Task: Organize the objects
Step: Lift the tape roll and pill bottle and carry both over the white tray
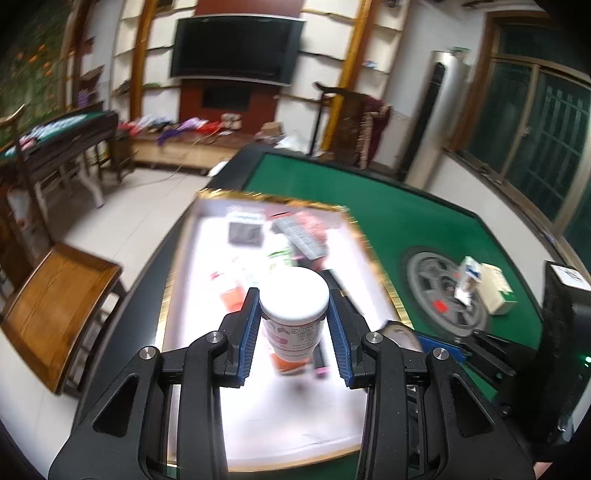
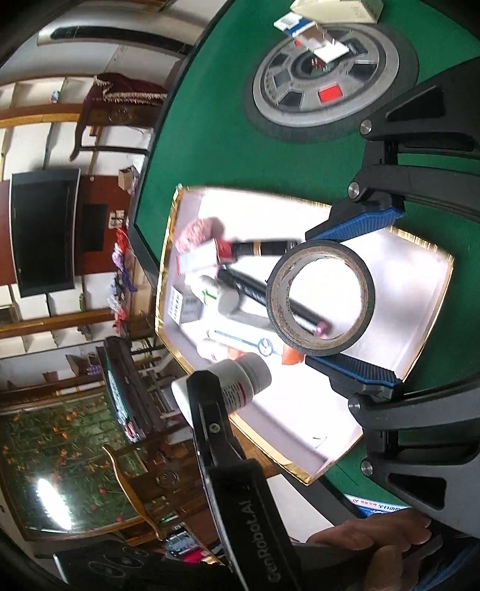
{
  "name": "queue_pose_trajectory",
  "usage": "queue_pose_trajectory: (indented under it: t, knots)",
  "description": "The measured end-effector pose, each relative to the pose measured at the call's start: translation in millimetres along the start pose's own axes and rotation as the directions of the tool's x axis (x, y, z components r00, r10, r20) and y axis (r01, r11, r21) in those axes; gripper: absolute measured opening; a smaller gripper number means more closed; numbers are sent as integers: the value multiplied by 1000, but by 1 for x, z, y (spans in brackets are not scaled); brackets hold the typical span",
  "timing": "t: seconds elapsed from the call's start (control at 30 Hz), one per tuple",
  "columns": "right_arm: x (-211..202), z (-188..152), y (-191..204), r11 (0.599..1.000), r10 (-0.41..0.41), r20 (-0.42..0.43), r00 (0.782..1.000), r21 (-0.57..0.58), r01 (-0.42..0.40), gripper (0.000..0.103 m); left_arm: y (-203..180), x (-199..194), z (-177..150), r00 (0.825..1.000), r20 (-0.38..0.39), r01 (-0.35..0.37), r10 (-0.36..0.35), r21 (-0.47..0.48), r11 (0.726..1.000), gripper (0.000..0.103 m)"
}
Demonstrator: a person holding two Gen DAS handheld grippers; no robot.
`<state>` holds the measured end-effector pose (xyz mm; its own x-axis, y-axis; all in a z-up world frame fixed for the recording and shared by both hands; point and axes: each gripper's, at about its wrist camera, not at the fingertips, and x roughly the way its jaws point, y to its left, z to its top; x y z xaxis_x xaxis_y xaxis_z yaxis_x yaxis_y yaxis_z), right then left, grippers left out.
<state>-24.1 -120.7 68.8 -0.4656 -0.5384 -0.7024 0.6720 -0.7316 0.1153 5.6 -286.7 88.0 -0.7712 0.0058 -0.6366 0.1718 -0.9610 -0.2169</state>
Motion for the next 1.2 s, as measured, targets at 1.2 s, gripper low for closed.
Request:
queue_pose_trajectory:
  t: [1.2]
  knots:
    - [65, -5, 60, 990, 126, -158, 979, -45, -135, 58, 35, 37, -8, 980, -164, -113, 109, -18, 993, 36]
